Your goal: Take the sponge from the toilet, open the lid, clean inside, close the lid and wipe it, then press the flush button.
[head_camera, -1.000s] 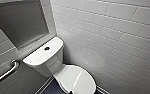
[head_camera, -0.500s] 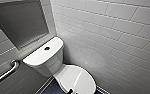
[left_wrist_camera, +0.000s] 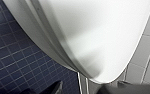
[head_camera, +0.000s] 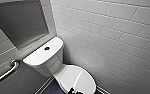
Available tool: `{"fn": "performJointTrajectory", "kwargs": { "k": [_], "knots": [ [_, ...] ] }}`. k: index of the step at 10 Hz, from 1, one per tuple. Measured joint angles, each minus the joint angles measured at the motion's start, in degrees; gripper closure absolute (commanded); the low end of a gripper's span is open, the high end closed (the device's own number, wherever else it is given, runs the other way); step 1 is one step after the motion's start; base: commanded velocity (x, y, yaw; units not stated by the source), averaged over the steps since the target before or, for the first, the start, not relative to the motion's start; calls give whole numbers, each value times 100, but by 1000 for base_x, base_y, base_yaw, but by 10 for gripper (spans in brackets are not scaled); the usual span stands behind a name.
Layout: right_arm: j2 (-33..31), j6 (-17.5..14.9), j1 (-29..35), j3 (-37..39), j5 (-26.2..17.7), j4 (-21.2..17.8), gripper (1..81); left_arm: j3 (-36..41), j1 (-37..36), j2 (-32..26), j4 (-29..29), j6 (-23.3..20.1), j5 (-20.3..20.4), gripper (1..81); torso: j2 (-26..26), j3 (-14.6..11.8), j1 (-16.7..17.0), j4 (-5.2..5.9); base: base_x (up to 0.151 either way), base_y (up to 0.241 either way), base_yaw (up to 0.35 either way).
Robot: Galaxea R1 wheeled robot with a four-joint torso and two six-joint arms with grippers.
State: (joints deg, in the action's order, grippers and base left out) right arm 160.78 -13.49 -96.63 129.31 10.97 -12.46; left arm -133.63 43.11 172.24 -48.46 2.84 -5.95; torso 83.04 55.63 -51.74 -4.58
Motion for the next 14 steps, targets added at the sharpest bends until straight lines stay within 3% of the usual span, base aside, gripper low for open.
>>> {"fn": "performJointTrajectory", "kwargs": {
  "k": [14],
  "knots": [
    [2, 2, 48, -4, -23, 0, 811, -794, -6, 522, -41, 0, 2, 10, 0, 2, -2, 0, 0, 0, 0]
  ]
}}
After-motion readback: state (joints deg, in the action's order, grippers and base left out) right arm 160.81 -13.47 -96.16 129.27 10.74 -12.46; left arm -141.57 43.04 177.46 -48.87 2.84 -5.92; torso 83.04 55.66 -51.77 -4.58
